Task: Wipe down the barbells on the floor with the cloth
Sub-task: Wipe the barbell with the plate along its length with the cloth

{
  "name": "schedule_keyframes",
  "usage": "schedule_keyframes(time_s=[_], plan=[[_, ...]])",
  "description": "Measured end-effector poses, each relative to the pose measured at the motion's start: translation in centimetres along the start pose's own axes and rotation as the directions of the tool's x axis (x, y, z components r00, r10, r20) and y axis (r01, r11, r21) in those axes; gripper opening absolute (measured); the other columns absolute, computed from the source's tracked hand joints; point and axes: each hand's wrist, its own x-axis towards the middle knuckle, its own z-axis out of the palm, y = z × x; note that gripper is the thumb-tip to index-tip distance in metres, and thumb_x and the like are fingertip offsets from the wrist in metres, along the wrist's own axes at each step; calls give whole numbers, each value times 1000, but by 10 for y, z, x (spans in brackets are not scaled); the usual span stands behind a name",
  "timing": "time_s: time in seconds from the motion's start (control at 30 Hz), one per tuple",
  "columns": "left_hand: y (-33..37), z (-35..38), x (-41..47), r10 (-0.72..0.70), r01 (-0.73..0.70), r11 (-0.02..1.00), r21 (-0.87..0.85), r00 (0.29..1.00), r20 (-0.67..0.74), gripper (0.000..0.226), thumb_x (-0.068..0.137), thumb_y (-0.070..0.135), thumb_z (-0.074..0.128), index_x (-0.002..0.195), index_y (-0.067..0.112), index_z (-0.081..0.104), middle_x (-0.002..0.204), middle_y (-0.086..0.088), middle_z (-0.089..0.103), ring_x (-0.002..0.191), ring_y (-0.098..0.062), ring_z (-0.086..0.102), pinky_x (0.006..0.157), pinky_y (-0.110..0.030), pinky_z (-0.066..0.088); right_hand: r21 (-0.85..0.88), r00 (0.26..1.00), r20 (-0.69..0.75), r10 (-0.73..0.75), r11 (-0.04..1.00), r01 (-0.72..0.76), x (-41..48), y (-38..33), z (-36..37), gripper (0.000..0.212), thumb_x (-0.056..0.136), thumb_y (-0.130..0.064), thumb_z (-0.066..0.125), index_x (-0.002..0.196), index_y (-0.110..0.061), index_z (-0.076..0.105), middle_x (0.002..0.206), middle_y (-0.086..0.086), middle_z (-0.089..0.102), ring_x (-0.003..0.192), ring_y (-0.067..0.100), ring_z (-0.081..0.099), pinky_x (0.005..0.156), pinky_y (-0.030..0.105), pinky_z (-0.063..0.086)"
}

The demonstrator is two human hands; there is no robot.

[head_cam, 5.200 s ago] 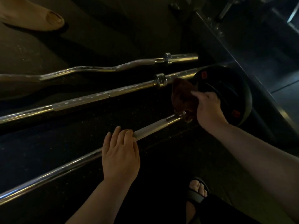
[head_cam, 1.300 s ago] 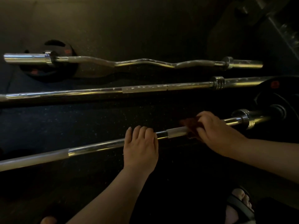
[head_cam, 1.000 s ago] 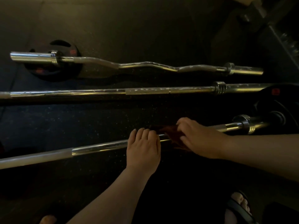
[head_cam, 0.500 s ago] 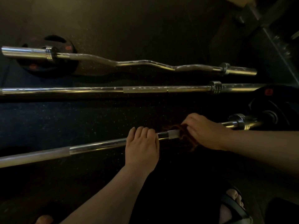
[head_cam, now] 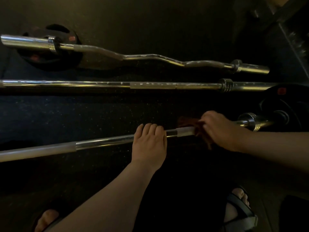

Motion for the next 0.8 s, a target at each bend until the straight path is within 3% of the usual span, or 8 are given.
schedule_keyframes(time_s=[0.07,0.13,0.2,0.3,0.43,0.53,0.67,0.8], plan=[[-2,3,-2,12,-12,1000,-7,1000,-15,33,105,39,26,123,29,52,125,9,55,126,-14,47,122,-42,20,14,979,-96,178,984,-177,-2,20,0,28,105,-28,35,110,-16,60,112,6,55,97,22,56,88,43,51],[-3,5,-3,5,-5,1000,-16,999,-33,32,105,39,28,122,29,52,125,9,55,126,-14,46,121,-43,20,21,967,-115,229,973,-228,3,16,3,18,105,-24,44,110,-15,58,112,3,49,97,23,54,88,45,52],[-1,6,-3,-11,10,1000,-24,999,-39,32,104,39,28,121,29,53,125,8,55,126,-15,47,121,-43,21,58,973,-109,202,979,-197,10,-10,12,14,102,-20,51,111,-15,61,114,4,52,99,22,55,89,46,53],[1,2,-1,2,-2,1000,-27,1000,-14,37,104,39,24,123,26,53,128,6,55,128,-17,46,122,-42,21,161,994,-98,46,987,-30,16,-51,23,24,106,-21,44,121,-15,62,126,0,50,113,17,51,101,38,46],[-7,-4,-4,73,-72,996,-55,997,17,39,106,36,28,136,23,49,140,3,51,138,-17,39,123,-38,16,126,993,44,-108,987,102,4,-43,3,36,107,-29,43,141,-22,52,141,-11,39,126,8,41,107,26,38],[-19,-8,-11,88,-87,995,-38,996,8,42,107,34,28,142,21,46,143,2,50,140,-17,38,123,-35,13,1,995,89,-51,999,52,-3,-15,-8,37,106,-36,37,137,-24,52,138,-9,39,118,9,46,100,32,47],[-29,-11,-19,44,-44,999,-15,999,13,43,108,34,27,147,20,41,148,2,46,144,-18,32,123,-34,6,-28,997,-43,63,998,-64,3,-26,4,24,107,-30,36,119,-17,53,124,-2,43,107,15,48,87,31,43],[-34,-14,-21,25,-25,1000,-9,999,30,45,107,36,26,147,20,40,151,2,44,146,-19,30,125,-37,7,63,998,-30,-53,996,55,14,-83,23,32,108,-26,40,133,-14,56,146,0,38,132,19,42,110,32,37]])
